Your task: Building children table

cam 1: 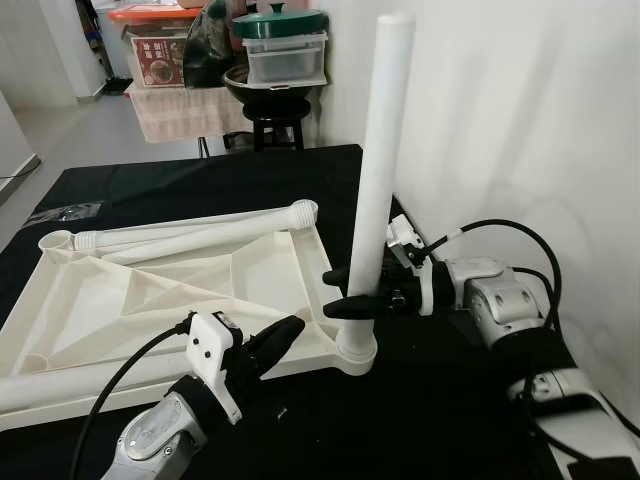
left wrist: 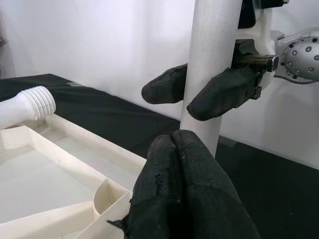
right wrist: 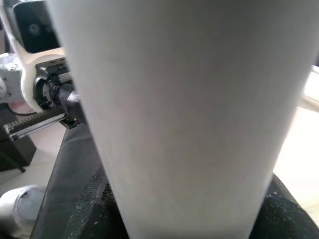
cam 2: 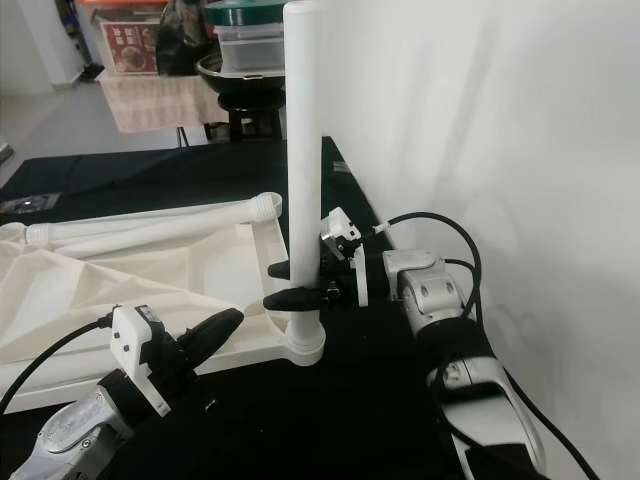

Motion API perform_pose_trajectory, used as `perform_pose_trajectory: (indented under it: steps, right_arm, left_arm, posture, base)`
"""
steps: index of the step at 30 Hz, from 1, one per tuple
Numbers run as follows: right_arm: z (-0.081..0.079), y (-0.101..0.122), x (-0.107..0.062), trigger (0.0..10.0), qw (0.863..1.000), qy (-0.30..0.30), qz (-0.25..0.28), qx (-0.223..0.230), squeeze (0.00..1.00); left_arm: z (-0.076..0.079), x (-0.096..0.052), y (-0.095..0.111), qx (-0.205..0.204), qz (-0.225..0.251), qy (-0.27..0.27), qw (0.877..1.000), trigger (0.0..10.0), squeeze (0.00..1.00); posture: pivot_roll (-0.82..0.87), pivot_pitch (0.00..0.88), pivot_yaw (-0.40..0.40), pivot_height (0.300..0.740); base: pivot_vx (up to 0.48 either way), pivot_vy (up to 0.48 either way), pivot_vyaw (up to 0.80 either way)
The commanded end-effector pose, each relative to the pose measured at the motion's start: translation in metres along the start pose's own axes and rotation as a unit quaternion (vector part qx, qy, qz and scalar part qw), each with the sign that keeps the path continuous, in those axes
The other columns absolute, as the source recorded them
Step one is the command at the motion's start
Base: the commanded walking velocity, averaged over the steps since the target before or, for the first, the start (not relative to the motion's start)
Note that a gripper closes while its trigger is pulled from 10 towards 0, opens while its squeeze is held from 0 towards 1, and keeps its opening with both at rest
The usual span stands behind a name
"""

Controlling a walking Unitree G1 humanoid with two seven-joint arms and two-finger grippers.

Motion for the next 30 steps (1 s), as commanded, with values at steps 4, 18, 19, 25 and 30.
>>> perform_pose_trajectory:
  steps: [4,18,19,25,30]
  right_arm:
    - [-0.003,-0.009,-0.001,0.0,1.000,0.009,-0.007,0.006,0.00]
    - [-0.009,-0.040,0.031,0.0,0.911,-0.404,0.053,0.060,0.00]
    - [-0.006,-0.040,0.032,0.0,0.913,-0.400,0.053,0.064,0.00]
    - [-0.004,-0.035,0.036,10.0,0.925,-0.372,0.043,0.064,0.00]
    - [-0.007,0.006,0.029,10.0,0.965,-0.245,0.097,0.013,1.00]
  left_arm:
    - [0.001,-0.001,-0.003,-0.006,-0.007,-0.003,1.000,10.0,0.00]
    - [-0.006,-0.002,0.001,-0.013,-0.002,0.001,1.000,10.0,0.00]
    - [-0.005,-0.002,0.000,-0.011,-0.004,-0.002,1.000,10.0,0.00]
    - [-0.005,-0.002,0.000,-0.009,0.003,0.008,1.000,10.0,0.00]
    - [-0.004,0.001,0.001,-0.011,0.005,0.007,1.000,10.0,0.00]
  posture:
    - [-0.03,0.000,-0.015,0.740]
    - [-0.11,0.000,0.016,0.740]
    - [-0.08,0.000,-0.007,0.740]
    - [-0.07,0.000,-0.017,0.740]
    - [-0.07,0.000,-0.020,0.740]
  base:
    - [0.000,0.000,0.00]
    - [0.000,0.000,0.00]
    - [0.000,0.000,0.00]
    - [0.000,0.000,0.00]
    - [0.000,0.000,0.00]
Point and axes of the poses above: a point about 5 cm out from each wrist's last joint towards the gripper, its own x axis pointing out of the wrist towards the gripper, its own y axis along the axis of the wrist's last joint, z = x × y, the point moved 3 cm from there along x, pointing out of the wrist towards the gripper
